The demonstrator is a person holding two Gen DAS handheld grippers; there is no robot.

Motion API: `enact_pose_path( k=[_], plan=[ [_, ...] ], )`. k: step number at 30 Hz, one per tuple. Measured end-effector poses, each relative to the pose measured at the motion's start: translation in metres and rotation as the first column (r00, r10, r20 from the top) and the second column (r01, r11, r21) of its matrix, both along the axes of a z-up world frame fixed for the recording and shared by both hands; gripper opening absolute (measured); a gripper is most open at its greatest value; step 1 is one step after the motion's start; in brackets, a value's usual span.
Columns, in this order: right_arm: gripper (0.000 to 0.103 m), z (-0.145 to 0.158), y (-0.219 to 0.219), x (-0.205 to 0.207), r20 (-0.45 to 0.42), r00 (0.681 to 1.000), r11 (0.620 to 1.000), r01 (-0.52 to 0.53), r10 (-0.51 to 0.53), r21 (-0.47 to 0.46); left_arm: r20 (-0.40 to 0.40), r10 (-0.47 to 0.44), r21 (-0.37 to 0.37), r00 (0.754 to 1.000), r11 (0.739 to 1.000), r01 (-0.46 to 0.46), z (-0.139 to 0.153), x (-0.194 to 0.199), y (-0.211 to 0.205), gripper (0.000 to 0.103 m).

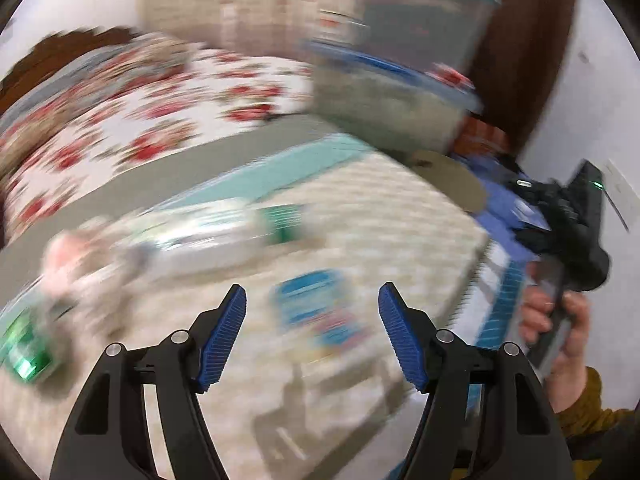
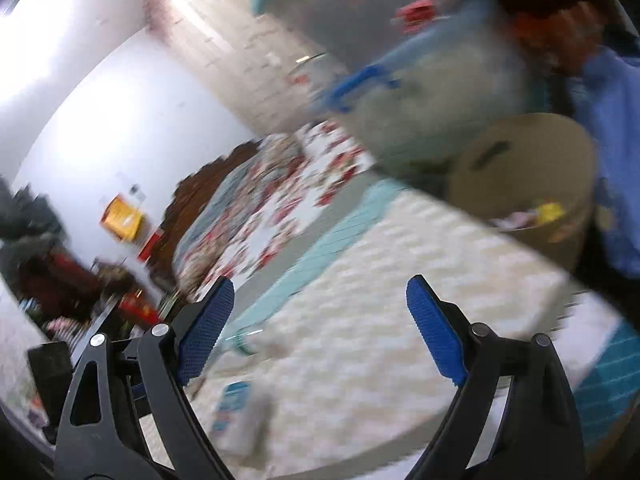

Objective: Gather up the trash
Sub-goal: 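Grasp the red-printed plastic bag with the right tool while the left grasps a white tissue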

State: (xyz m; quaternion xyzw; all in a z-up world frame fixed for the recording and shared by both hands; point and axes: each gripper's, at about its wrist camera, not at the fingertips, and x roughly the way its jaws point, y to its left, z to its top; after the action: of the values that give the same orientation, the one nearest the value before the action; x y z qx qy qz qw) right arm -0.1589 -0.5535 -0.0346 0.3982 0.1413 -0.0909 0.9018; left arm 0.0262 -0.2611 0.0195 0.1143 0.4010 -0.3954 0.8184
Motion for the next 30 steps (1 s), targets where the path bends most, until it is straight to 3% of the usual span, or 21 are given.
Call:
enact_pose_path(
  k=[4,7,10,12,14,21,26,27,30],
  plan=[
    [0.085,0.027,0.046,0.042,-0.021,0.990,0.988,-0.142,0.141,-0.053,0.023,0.220,0.002,0.975,0.975,-0.220,0.013,0.047,0.089,0.077],
    [0.085,0.045,0.092,0.095,-0.066,0.945,0.944,-0.324,0.320,-0.063,0.024,0.400,0.010,0.916,0.916,-0.401,0.013,0.086,0.152,0.078],
    [0.085,0.057,0.140,0.160,-0.158,0.877,0.879,-0.470,0.455,-0.076,-0.061,0.532,-0.050,0.845,0.844,-0.535,0.006,0.109,0.211,0.078],
    [0.084,0.062,0.170,0.208,-0.227,0.818,0.828,-0.555,0.528,-0.076,-0.116,0.543,-0.107,0.831,0.825,-0.554,0.003,0.111,0.234,0.078],
    [0.084,0.060,0.200,0.268,-0.324,0.760,0.792,-0.608,0.563,-0.050,-0.140,0.549,-0.117,0.824,0.817,-0.564,-0.003,0.112,0.248,0.078],
    [0.081,0.017,0.254,0.399,-0.584,0.629,0.759,-0.650,0.514,-0.032,-0.201,0.565,-0.120,0.800,0.797,-0.593,-0.024,0.104,0.286,0.078],
    [0.080,-0.020,0.275,0.423,-0.656,0.501,0.708,-0.702,0.565,0.074,-0.257,0.543,-0.129,0.800,0.800,-0.585,-0.043,0.090,0.314,0.079],
    [0.079,-0.025,0.281,0.419,-0.656,0.460,0.676,-0.729,0.599,0.106,-0.258,0.540,-0.134,0.801,0.801,-0.583,-0.043,0.087,0.316,0.078],
    [0.078,-0.026,0.297,0.392,-0.623,0.406,0.601,-0.788,0.668,0.131,-0.265,0.523,-0.165,0.810,0.803,-0.572,-0.044,0.080,0.322,0.078]
  ],
)
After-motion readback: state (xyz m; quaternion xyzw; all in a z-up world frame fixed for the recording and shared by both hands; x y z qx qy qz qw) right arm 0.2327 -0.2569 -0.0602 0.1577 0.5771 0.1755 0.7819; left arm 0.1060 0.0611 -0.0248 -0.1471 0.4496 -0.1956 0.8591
